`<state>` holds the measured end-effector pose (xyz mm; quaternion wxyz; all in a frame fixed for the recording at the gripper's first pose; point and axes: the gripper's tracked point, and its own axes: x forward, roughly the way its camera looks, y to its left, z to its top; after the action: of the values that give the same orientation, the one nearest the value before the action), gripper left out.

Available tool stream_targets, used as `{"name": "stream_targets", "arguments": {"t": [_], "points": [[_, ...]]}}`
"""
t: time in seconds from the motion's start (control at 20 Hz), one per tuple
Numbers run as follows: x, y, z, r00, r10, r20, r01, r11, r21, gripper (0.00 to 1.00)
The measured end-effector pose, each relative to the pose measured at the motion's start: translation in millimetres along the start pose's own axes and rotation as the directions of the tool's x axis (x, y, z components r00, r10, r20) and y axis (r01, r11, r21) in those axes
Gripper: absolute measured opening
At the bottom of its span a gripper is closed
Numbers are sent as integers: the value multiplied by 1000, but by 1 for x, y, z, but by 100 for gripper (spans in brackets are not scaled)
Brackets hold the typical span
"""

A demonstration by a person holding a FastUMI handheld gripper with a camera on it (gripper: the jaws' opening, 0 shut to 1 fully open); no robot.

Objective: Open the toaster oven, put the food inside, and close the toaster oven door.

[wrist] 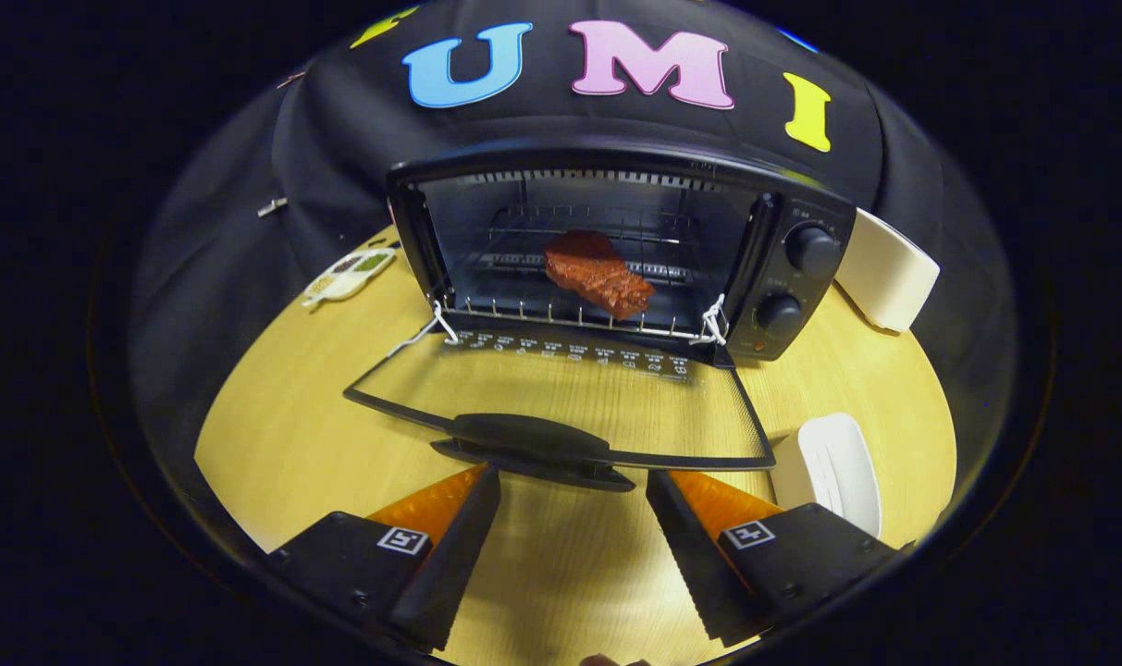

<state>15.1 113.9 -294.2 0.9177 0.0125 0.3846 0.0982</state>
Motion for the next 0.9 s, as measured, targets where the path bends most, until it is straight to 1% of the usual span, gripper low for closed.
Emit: {"name": "stream_targets", "arguments": {"t": [0.1, 0.35, 0.55, 0.65, 0.75, 0.9], "points": [[-8, 2, 18, 999, 16, 43, -17, 1000, 22, 99], [-27, 2, 64, 989, 43, 143, -45, 999, 11, 99], [-30, -9, 103, 980, 30, 197, -27, 999, -19, 100], [-36, -12, 116, 975, 35, 221, -33, 999, -13, 100], [-48, -13, 136, 964, 39, 264, -38, 999, -9, 100], [-85, -23, 166, 929, 33, 368, -25, 999, -27, 100]]}}
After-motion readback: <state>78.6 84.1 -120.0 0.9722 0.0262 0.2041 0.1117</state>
